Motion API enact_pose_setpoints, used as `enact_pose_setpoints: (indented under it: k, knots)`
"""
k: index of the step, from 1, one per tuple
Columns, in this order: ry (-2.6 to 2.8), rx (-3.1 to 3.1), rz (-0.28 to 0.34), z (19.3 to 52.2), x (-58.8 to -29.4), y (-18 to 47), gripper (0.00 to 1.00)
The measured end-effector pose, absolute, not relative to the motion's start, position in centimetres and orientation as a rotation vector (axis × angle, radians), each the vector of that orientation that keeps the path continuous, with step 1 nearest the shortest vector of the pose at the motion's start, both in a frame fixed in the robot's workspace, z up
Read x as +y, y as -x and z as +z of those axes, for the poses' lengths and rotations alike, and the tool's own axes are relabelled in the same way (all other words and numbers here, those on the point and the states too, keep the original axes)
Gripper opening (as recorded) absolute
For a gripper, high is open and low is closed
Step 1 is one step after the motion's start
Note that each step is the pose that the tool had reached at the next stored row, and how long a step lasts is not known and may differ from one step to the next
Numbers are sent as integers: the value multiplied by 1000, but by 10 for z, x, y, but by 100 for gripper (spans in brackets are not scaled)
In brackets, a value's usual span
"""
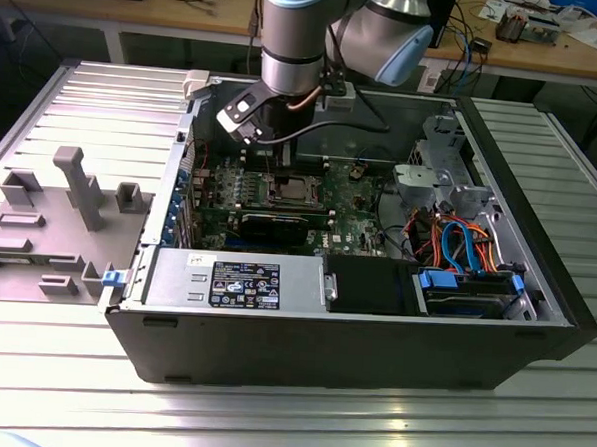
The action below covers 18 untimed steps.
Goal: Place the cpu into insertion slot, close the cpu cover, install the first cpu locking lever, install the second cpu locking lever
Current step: 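Close the cpu cover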
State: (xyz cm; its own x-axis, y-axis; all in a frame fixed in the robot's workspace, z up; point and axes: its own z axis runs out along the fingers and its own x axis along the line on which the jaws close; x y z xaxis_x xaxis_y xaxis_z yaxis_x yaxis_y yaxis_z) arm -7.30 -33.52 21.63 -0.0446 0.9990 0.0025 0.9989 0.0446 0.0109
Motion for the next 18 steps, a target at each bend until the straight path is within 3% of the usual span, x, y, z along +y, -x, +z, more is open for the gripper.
enact_pose_setpoints:
  k: [11, 18]
  knots:
    - [-2158, 2281, 7, 205, -335, 76, 11]
    - [-2159, 2283, 6, 214, -335, 75, 11]
